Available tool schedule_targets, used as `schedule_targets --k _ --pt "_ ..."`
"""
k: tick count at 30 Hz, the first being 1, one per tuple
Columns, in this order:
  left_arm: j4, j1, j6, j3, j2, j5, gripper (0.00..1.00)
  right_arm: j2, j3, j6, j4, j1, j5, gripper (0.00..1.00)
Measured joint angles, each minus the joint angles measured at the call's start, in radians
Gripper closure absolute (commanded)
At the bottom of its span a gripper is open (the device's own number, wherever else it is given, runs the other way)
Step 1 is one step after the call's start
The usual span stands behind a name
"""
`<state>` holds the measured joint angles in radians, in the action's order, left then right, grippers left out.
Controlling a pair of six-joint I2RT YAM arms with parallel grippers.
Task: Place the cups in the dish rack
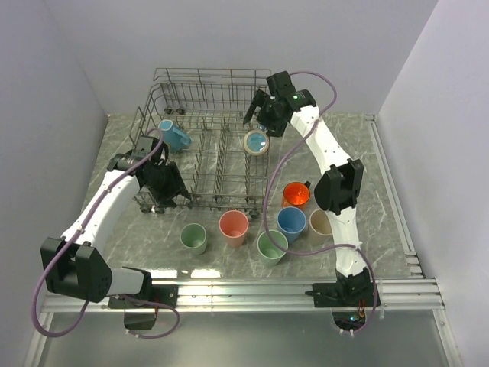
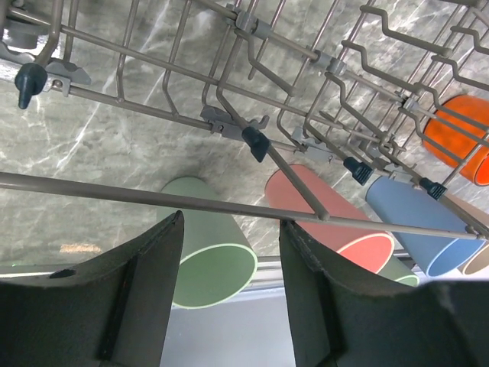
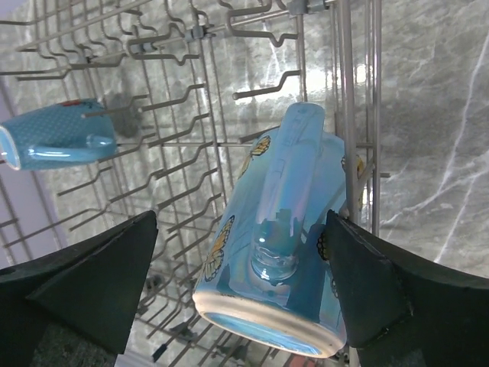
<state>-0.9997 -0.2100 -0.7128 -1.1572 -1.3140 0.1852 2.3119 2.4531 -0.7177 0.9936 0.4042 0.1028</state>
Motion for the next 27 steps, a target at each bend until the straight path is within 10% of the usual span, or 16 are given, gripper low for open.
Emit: schedule_targets --k 27 --pt "0.062 0.003 0.035 0.008 0.057 -0.081 0.48 -0.414 -0.436 0.052 -0.078 -0.108 -0.015 0.01"
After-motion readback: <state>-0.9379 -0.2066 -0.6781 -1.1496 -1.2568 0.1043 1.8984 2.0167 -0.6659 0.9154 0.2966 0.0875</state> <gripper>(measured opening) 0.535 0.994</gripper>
